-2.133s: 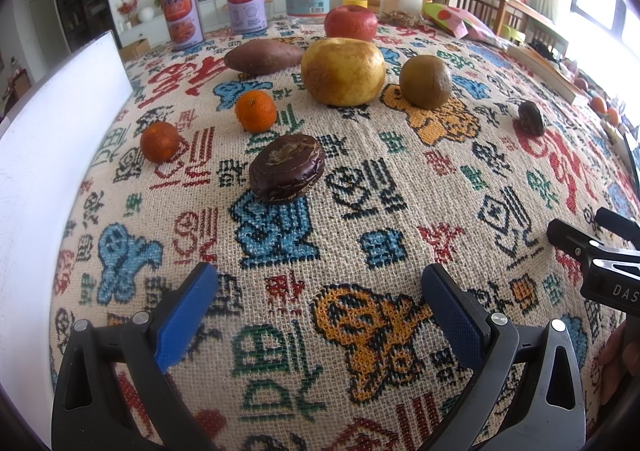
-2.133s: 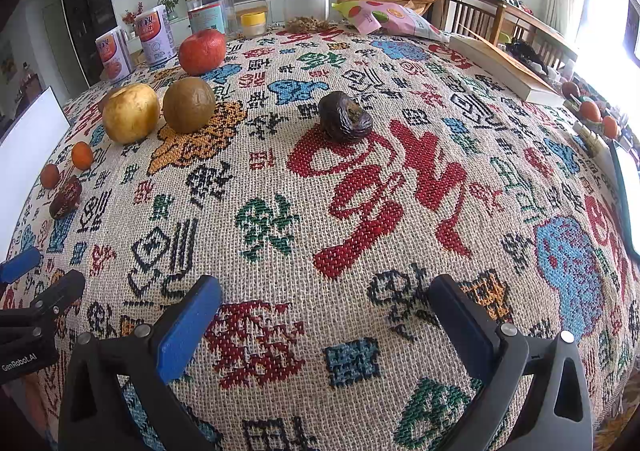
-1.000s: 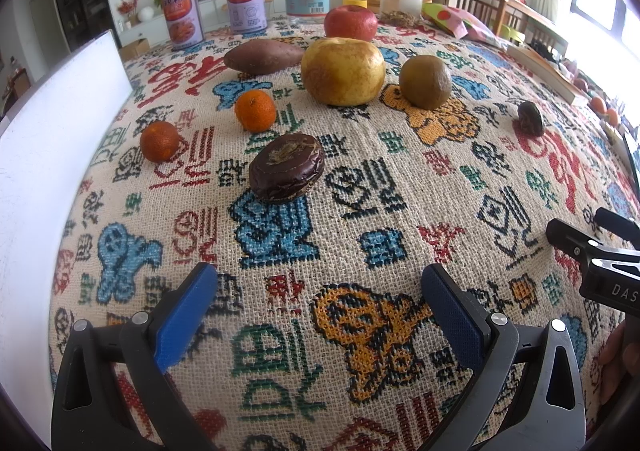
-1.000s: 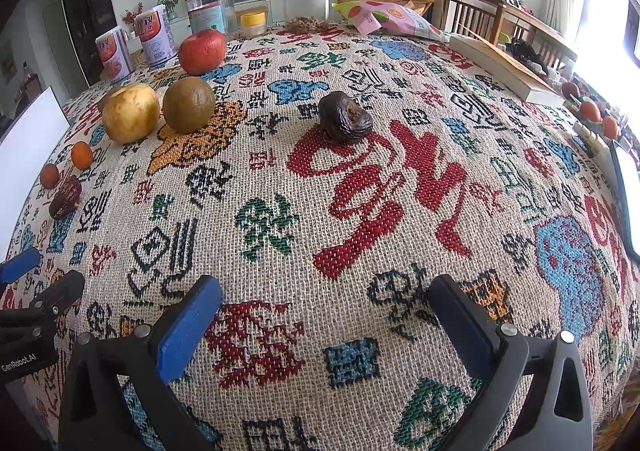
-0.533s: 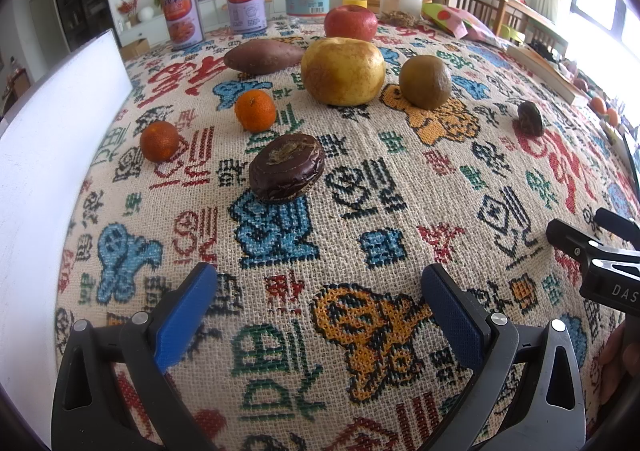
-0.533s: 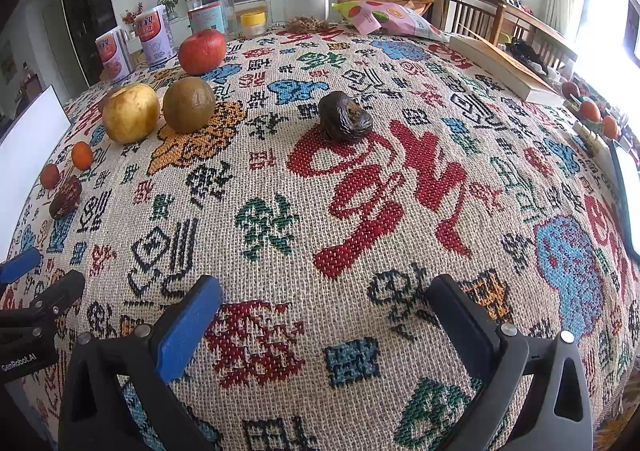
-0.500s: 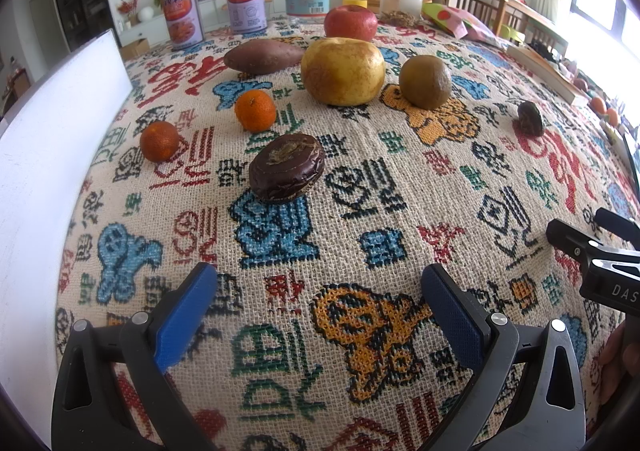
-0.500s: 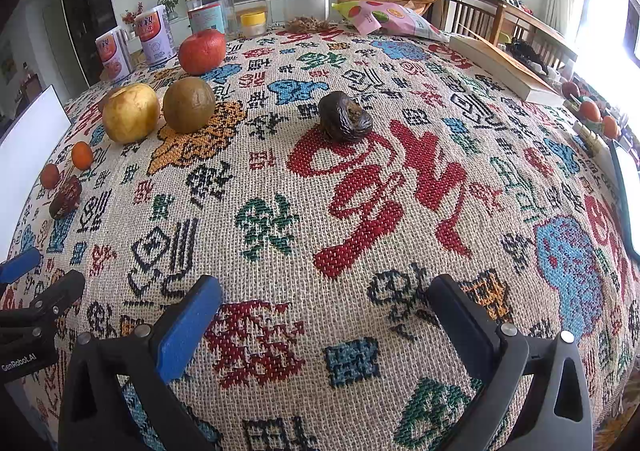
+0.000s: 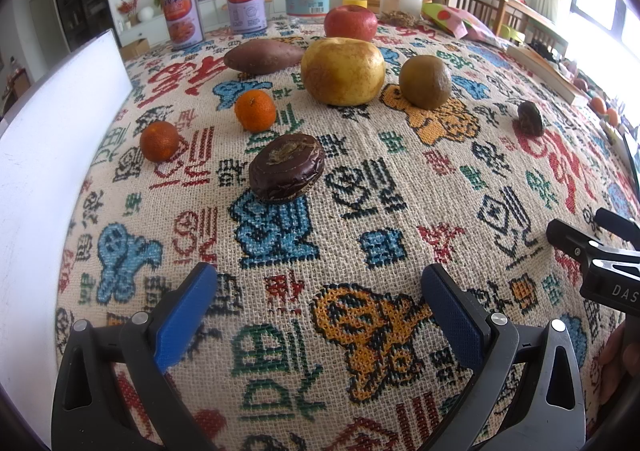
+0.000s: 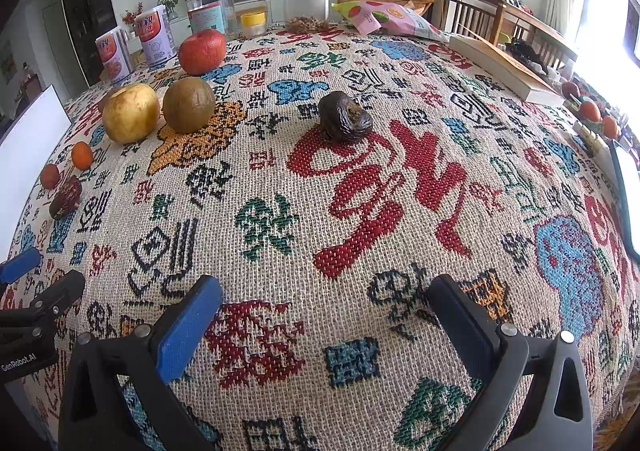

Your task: Organize fruits

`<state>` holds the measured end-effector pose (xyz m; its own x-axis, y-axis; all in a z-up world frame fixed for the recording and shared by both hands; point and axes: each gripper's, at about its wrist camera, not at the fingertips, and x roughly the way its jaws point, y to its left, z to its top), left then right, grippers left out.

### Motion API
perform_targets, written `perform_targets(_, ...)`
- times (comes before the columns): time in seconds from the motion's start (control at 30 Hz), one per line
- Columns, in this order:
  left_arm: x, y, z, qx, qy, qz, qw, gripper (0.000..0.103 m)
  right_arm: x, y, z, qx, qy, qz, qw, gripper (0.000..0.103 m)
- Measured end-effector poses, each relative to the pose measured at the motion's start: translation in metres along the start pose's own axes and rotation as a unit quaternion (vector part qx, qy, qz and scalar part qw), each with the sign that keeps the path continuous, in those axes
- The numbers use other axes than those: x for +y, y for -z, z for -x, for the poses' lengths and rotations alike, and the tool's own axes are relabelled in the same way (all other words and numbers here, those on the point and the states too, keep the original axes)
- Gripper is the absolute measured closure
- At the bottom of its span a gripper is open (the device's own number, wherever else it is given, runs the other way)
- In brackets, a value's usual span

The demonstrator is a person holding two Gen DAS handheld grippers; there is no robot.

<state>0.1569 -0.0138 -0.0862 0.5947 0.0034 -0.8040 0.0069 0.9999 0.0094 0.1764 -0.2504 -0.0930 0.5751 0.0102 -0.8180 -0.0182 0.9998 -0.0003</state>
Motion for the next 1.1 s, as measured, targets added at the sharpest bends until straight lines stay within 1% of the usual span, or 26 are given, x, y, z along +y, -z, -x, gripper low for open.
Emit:
perform_targets(0.17, 0.001, -0.001, 0.0, 0.003, 0.004, 0.001, 1.0, 0.0, 0.0, 0.0, 0.0, 0.0, 0.0, 0.0, 1.0, 0.0)
perform_targets(0.2, 0.001, 0.0, 0.001, 0.014, 0.008, -0.009, 0.9998, 0.001, -0.001, 0.0, 0.0, 0.0, 0.0, 0.0, 1.0, 0.0)
perform_targets(0.27, 0.006, 0.006, 0.01, 0.049, 0.034, -0.029, 0.9978, 0.001, 0.0, -0.001, -0.001, 0.0, 0.0, 0.0, 1.0, 0.0)
perform_targets(0.3, 0.01, 0.013, 0.017, 0.059, 0.047, -0.032, 0.9967, 0.001, 0.0, -0.001, -0.001, 0.0, 0.0, 0.0, 1.0, 0.0)
perform_targets(0.33, 0.016, 0.021, 0.026, 0.06, 0.068, -0.026, 0.9955, 0.001, -0.001, -0.001, -0.001, -0.001, -0.001, -0.001, 1.0, 0.0)
perform_targets(0.4, 0.033, 0.033, 0.044, 0.055, 0.127, -0.001, 0.9903, 0.001, -0.001, 0.0, 0.0, 0.0, 0.0, 0.0, 1.0, 0.0)
perform_targets(0.43, 0.04, 0.035, 0.052, 0.049, 0.15, 0.011, 0.9873, 0.001, 0.0, 0.0, 0.0, 0.0, 0.0, 0.0, 1.0, 0.0)
perform_targets(0.47, 0.045, 0.034, 0.06, 0.04, 0.162, 0.02, 0.9857, 0.002, 0.0, 0.0, 0.0, 0.0, 0.0, 0.0, 1.0, 0.0)
perform_targets(0.5, 0.047, 0.029, 0.067, 0.027, 0.167, 0.024, 0.9854, 0.002, 0.0, 0.0, 0.0, 0.0, 0.001, 0.0, 1.0, 0.0)
perform_targets(0.57, 0.044, 0.012, 0.073, 0.003, 0.163, 0.02, 0.9864, 0.002, 0.0, 0.0, 0.0, 0.0, 0.001, 0.0, 1.0, 0.0)
perform_targets(0.63, 0.033, -0.011, 0.064, -0.002, 0.141, 0.01, 0.99, 0.002, 0.0, 0.0, 0.0, 0.0, 0.001, 0.0, 1.0, 0.0)
perform_targets(0.7, 0.023, -0.033, 0.044, -0.002, 0.129, 0.011, 0.9916, 0.002, 0.0, 0.0, 0.0, 0.0, 0.001, -0.001, 1.0, 0.0)
perform_targets(0.73, 0.024, -0.042, 0.03, 0.002, 0.119, 0.016, 0.9927, 0.002, 0.0, 0.0, 0.0, 0.0, 0.001, -0.001, 1.0, 0.0)
perform_targets(0.77, 0.023, -0.049, 0.017, 0.006, 0.104, 0.021, 0.9944, 0.003, 0.0, 0.0, 0.0, 0.0, 0.001, -0.001, 1.0, 0.0)
perform_targets(0.87, 0.02, -0.052, -0.011, 0.015, 0.058, 0.013, 0.9981, 0.004, -0.002, 0.0, 0.002, -0.005, -0.007, -0.007, 1.0, 0.0)
perform_targets(0.9, 0.019, -0.05, -0.017, 0.014, 0.049, 0.006, 0.9987, 0.019, -0.006, 0.001, 0.004, -0.01, -0.018, -0.015, 1.0, 0.0)
perform_targets(0.93, 0.019, -0.047, -0.021, 0.018, 0.045, -0.001, 0.9988, 0.052, -0.012, 0.002, 0.007, -0.019, -0.034, -0.031, 0.999, 0.0)
perform_targets(0.97, 0.019, -0.045, -0.019, 0.002, 0.031, -0.012, 0.9995, 0.056, -0.021, 0.003, 0.012, -0.032, -0.053, -0.056, 0.997, 0.0)
perform_targets(1.0, 0.022, -0.042, -0.016, -0.004, 0.038, -0.011, 0.9992, 0.061, -0.032, 0.004, 0.016, -0.042, -0.066, -0.083, 0.993, 0.0)
perform_targets(1.07, 0.035, -0.036, -0.007, -0.005, 0.07, 0.023, 0.9973, 0.061, -0.052, 0.007, 0.021, -0.053, -0.079, -0.137, 0.986, 0.0)
perform_targets(1.1, 0.04, -0.031, 0.001, -0.01, 0.079, 0.033, 0.9963, 0.061, -0.059, 0.008, 0.023, -0.054, -0.085, -0.158, 0.982, 0.0)
